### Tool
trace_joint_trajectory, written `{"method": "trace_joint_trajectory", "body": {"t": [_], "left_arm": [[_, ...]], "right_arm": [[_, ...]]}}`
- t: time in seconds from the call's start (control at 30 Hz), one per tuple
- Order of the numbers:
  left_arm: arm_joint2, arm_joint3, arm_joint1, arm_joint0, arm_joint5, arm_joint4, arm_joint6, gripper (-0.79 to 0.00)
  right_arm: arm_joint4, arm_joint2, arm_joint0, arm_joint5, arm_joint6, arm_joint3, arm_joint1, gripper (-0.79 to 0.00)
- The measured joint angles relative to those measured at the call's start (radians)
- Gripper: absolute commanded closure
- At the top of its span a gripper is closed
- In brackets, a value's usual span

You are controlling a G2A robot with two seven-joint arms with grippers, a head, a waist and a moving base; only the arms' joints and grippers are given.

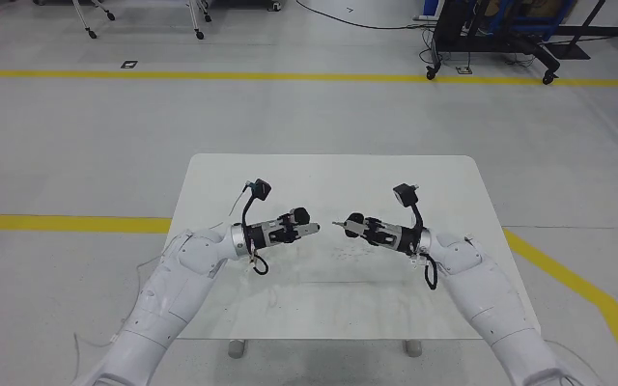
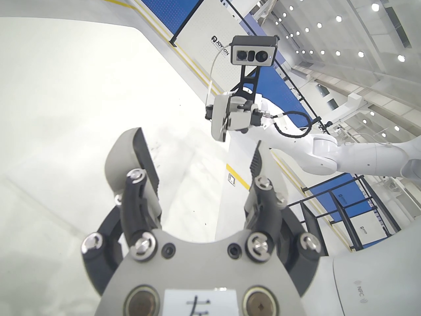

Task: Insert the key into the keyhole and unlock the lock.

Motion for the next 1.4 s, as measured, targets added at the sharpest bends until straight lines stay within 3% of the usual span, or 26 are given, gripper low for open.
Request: {"method": "trace_joint_trajectory", "body": {"t": [0.1, 0.3, 0.43, 0.53, 0.63, 0.73, 0.87, 1.0, 1.13, 1.27, 1.33, 1.37, 1.4], "left_arm": [[0.0, 0.0, 0.0, 0.0, 0.0, 0.0, 0.0, -0.785], [0.0, -0.001, 0.0, 0.0, 0.001, 0.001, 0.001, -0.785], [-0.032, -0.084, 0.012, 0.022, 0.047, 0.105, 0.047, -0.785], [-0.126, -0.19, 0.044, 0.073, 0.074, 0.254, 0.057, -0.785], [-0.25, -0.348, 0.082, 0.17, 0.137, 0.431, 0.012, -0.785], [-0.368, -0.534, 0.112, 0.296, 0.285, 0.632, -0.058, -0.785], [-0.401, -0.713, 0.126, 0.45, 0.433, 0.808, -0.147, -0.785], [-0.33, -0.691, 0.122, 0.486, 0.494, 0.913, -0.13, -0.785], [-0.254, -0.608, 0.112, 0.453, 0.547, 0.982, -0.098, -0.748], [-0.206, -0.55, 0.102, 0.413, 0.59, 1.007, -0.061, -0.616], [-0.194, -0.527, 0.099, 0.395, 0.596, 0.997, -0.069, -0.514], [-0.187, -0.515, 0.097, 0.381, 0.6, 0.999, -0.078, -0.403], [-0.182, -0.507, 0.096, 0.37, 0.603, 1.0, -0.083, -0.354]], "right_arm": [[-0.017, 0.057, -0.026, -0.005, -0.035, -0.014, 0.013, 0.0], [-0.016, 0.055, -0.025, -0.004, -0.034, -0.013, 0.013, 0.0], [-0.016, 0.055, -0.025, -0.004, -0.034, -0.013, 0.013, 0.0], [-0.016, 0.055, -0.025, -0.004, -0.034, -0.013, 0.013, 0.0], [-0.016, 0.055, -0.025, -0.004, -0.034, -0.013, 0.013, 0.0], [-0.016, 0.055, -0.025, -0.004, -0.034, -0.013, 0.013, 0.0], [-0.016, 0.055, -0.025, -0.004, -0.034, -0.013, 0.013, 0.0], [-0.016, 0.055, -0.025, -0.004, -0.034, -0.013, 0.013, 0.0], [-0.016, 0.055, -0.025, -0.004, -0.034, -0.013, 0.013, 0.0], [-0.016, 0.055, -0.025, -0.004, -0.034, -0.013, 0.013, 0.0], [-0.016, 0.055, -0.025, -0.004, -0.034, -0.013, 0.013, 0.0], [-0.016, 0.055, -0.025, -0.004, -0.034, -0.013, 0.013, 0.0], [-0.016, 0.055, -0.025, -0.004, -0.034, -0.013, 0.013, 0.0]]}}
